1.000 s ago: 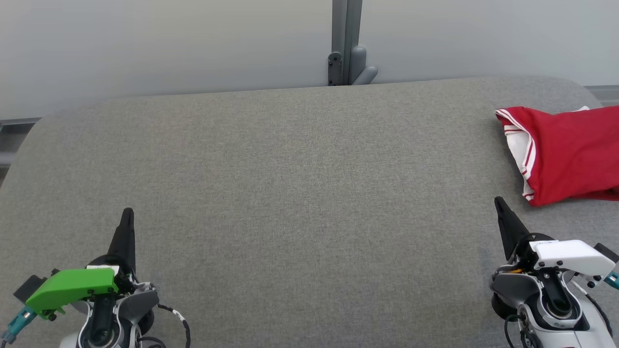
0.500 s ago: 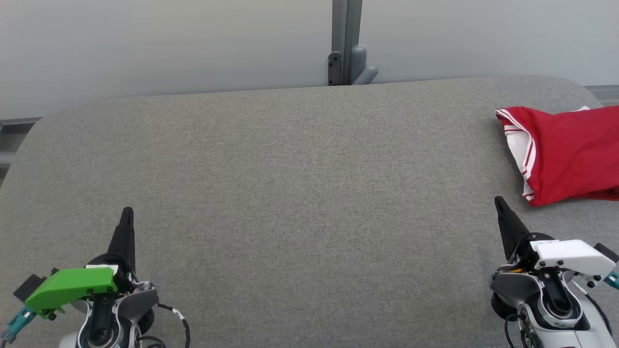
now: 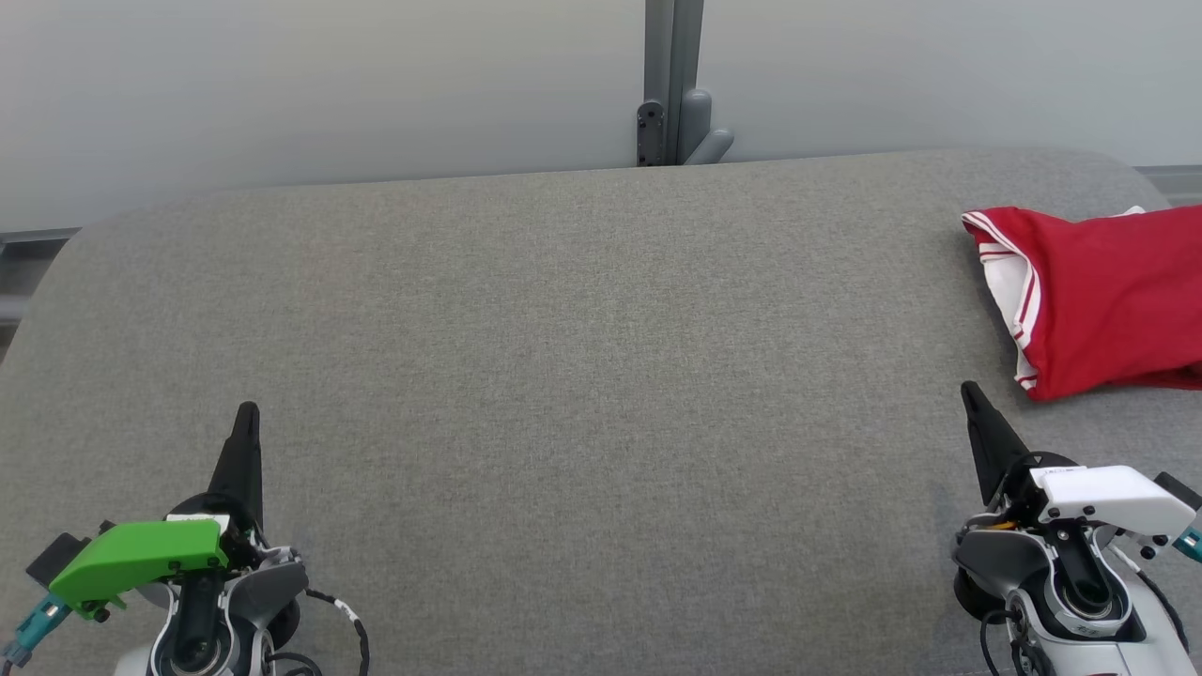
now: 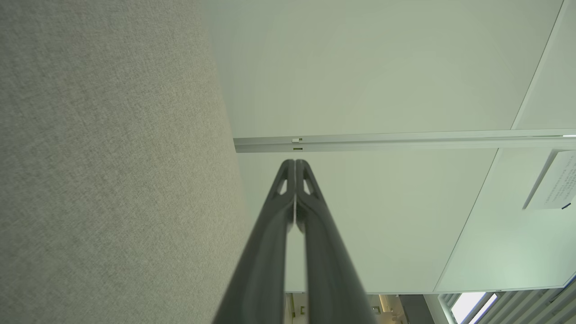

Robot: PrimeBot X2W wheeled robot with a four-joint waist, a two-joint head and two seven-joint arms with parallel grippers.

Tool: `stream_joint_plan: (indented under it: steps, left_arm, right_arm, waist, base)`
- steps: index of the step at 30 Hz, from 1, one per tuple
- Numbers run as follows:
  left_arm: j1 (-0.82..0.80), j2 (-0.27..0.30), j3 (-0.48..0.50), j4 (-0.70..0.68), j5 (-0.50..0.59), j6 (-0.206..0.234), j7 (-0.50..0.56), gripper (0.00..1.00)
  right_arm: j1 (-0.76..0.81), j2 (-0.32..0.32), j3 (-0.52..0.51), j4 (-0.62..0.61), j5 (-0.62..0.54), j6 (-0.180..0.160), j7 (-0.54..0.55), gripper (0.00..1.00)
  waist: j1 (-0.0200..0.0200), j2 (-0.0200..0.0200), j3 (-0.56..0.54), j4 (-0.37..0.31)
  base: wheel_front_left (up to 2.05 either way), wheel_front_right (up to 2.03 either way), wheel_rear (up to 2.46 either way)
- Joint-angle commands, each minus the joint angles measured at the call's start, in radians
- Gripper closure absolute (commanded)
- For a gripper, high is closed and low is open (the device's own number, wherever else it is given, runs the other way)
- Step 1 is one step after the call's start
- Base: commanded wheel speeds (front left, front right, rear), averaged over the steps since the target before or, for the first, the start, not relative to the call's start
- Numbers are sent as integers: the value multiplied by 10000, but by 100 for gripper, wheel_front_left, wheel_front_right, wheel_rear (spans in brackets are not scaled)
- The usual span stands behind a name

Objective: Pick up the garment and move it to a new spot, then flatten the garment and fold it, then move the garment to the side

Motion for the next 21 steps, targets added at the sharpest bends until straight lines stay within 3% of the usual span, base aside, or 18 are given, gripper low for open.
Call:
stream_joint_plan:
  steps: [1, 21]
  left_arm:
    - [-105, 44, 31, 13, -36, -56, -5, 100]
    - [-104, 44, 29, 12, -37, -56, -6, 100]
  right_arm:
    - [-96, -2, -26, 19, 2, 4, 45, 100]
    - [-99, 12, -54, 19, -28, 4, 69, 100]
  waist:
    - [0, 0, 0, 0]
    - [0, 0, 0, 0]
  base:
    - [0, 0, 0]
    - [0, 0, 0]
